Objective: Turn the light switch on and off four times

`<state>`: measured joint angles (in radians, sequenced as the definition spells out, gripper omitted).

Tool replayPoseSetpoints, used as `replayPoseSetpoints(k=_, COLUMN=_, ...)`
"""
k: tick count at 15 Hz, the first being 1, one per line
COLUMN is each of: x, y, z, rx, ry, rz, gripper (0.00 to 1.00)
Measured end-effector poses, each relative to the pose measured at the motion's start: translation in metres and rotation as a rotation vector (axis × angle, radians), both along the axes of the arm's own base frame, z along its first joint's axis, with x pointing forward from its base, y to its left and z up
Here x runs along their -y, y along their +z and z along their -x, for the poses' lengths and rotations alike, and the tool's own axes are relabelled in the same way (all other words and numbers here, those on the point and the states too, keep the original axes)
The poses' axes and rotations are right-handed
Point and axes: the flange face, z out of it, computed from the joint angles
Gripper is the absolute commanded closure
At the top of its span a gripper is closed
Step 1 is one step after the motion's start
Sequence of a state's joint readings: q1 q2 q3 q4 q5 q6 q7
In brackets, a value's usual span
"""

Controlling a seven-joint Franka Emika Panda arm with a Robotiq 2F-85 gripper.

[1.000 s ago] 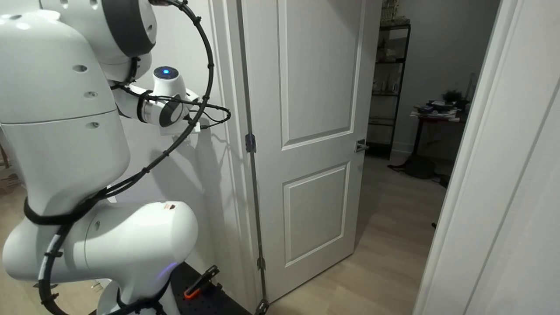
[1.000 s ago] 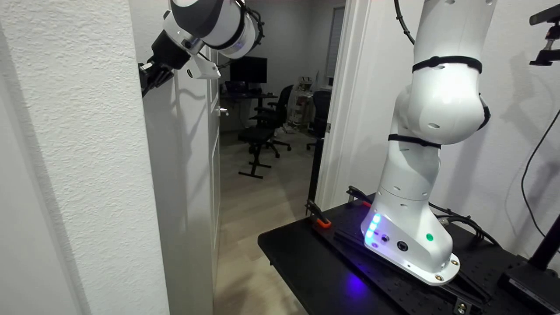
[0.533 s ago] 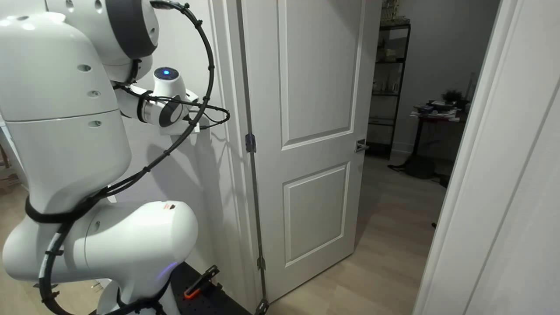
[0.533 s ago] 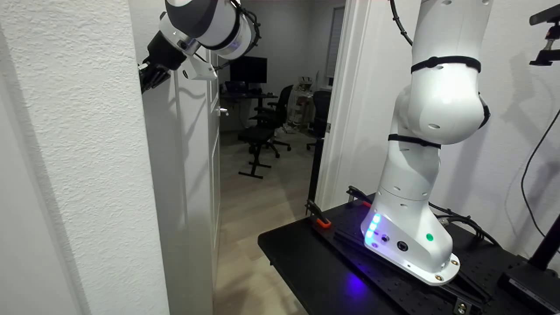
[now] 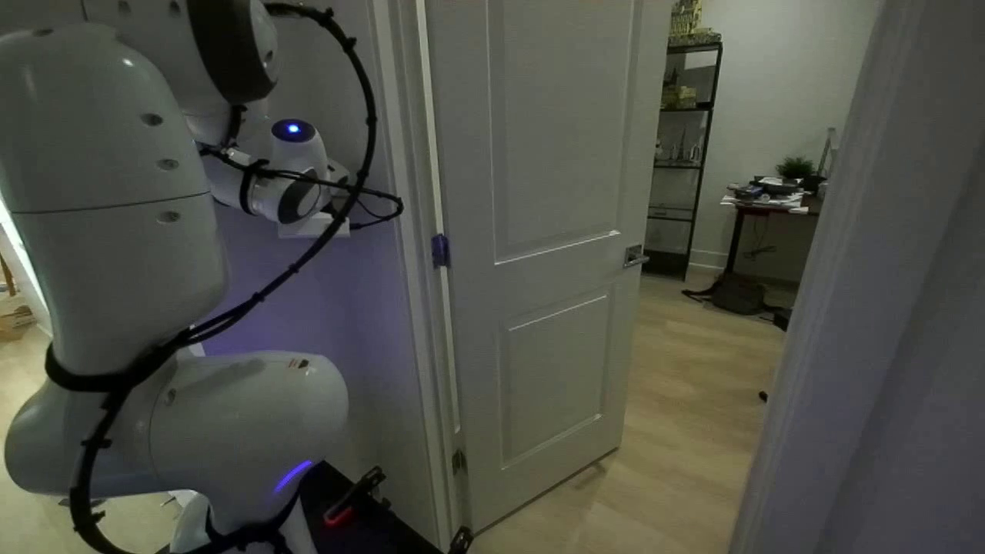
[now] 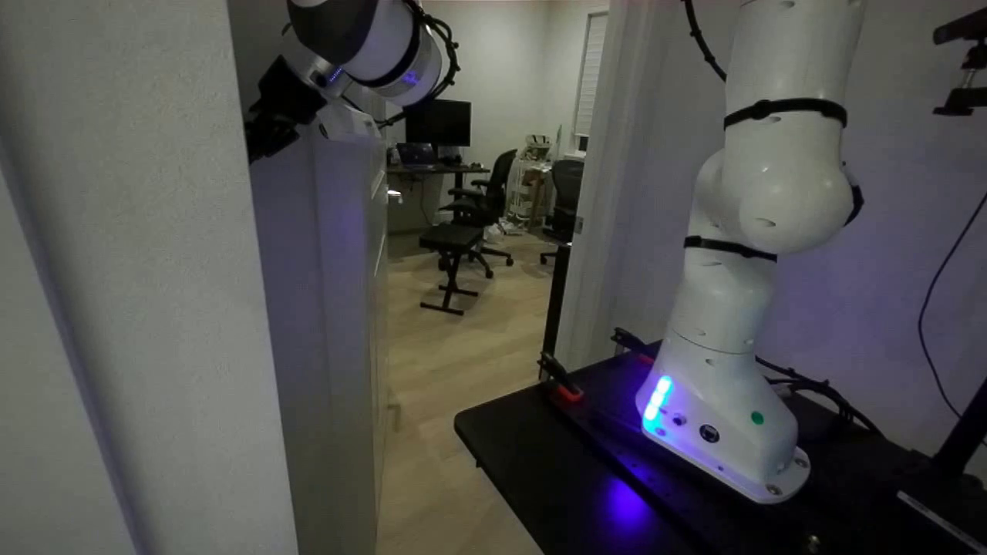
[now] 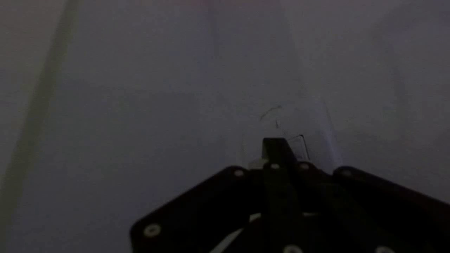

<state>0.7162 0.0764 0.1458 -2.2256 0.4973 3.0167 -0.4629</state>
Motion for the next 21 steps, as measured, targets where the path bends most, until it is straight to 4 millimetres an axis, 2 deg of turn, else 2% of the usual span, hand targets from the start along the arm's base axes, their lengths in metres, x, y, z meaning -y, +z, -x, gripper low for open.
replayPoseSetpoints(k=12, x=0.002, y=-0.007, z=-0.005, rx=-0.003, ry=-0.005, rz=0.048, gripper=1.0)
replayPoseSetpoints(k=15, x=0.015, y=-0.014, z=-0.012, rx=-0.06, ry=-0.024, rz=0.145, gripper=1.0)
replayPoseSetpoints(k=17, x=0.024, y=-0.012, z=-0.012, rx=-0.111, ry=-0.031, rz=0.203, gripper=1.0)
replayPoseSetpoints(k=18, x=0.028, y=-0.008, z=-0.01, rx=-0.136, ry=-0.031, rz=0.224, gripper=0.74)
replayPoseSetpoints(k=19, x=0.032, y=-0.003, z=-0.007, rx=-0.161, ry=-0.029, rz=0.245, gripper=0.72)
replayPoseSetpoints(k=21, x=0.039, y=0.011, z=0.002, rx=-0.207, ry=-0.027, rz=0.282, gripper=0.58)
